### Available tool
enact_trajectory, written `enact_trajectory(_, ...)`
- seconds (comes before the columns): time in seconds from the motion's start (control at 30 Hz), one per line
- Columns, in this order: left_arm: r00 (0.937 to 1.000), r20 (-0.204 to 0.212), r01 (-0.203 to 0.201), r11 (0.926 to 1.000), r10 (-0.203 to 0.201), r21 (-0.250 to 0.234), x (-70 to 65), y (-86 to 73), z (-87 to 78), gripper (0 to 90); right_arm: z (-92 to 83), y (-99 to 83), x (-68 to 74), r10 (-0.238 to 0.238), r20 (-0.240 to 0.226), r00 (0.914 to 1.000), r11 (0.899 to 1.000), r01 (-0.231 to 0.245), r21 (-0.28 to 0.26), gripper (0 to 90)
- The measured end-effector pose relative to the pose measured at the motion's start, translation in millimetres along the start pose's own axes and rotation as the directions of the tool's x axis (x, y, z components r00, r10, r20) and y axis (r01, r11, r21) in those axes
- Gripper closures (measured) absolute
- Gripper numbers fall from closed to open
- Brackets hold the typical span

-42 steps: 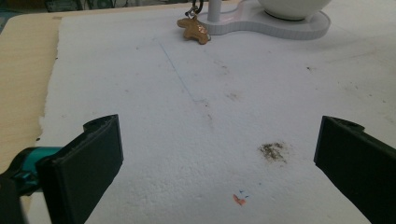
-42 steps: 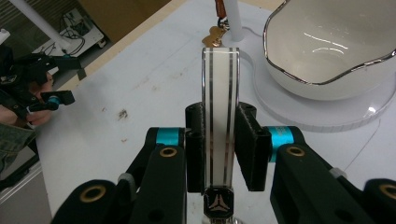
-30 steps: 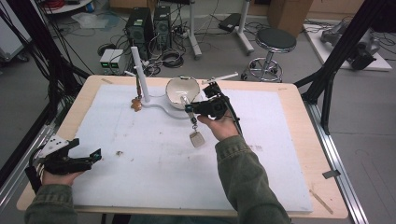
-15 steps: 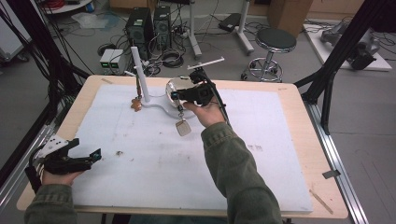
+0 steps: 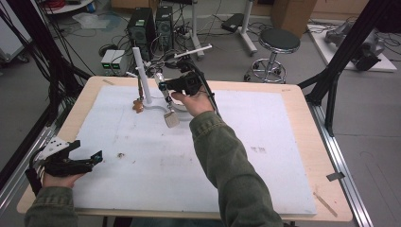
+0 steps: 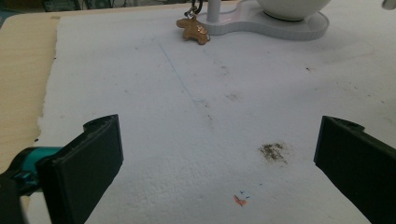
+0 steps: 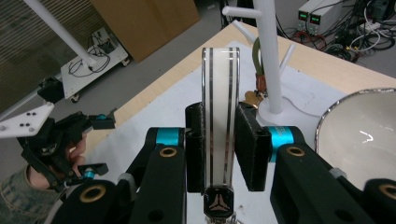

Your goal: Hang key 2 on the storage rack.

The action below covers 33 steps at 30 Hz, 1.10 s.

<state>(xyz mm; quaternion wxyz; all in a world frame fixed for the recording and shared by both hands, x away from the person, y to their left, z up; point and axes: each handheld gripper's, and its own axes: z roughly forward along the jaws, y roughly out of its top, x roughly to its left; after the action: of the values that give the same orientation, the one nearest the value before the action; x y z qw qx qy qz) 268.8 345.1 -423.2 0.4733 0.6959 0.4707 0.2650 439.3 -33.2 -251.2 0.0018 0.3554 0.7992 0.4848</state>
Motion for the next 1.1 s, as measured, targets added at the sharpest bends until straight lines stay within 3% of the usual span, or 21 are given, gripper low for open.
enact_trajectory(0.67, 0.9999, -0.001, 0.011, 0.9999, -0.011, -0.009, 2.2, -0.7, -1.6, 1.7, 30.2, 37.4, 8.9, -0.006, -0.021, 0.9998, 1.0, 0.006, -0.003, 74.7)
enact_trajectory(1.1, 0.9998, 0.0, 0.021, 0.9997, -0.021, -0.013, 3.9, -1.2, -1.5, 1.7, 50.6, 62.0, 16.8, -0.041, -0.052, 0.9978, 0.999, 0.041, -0.004, 74.7)
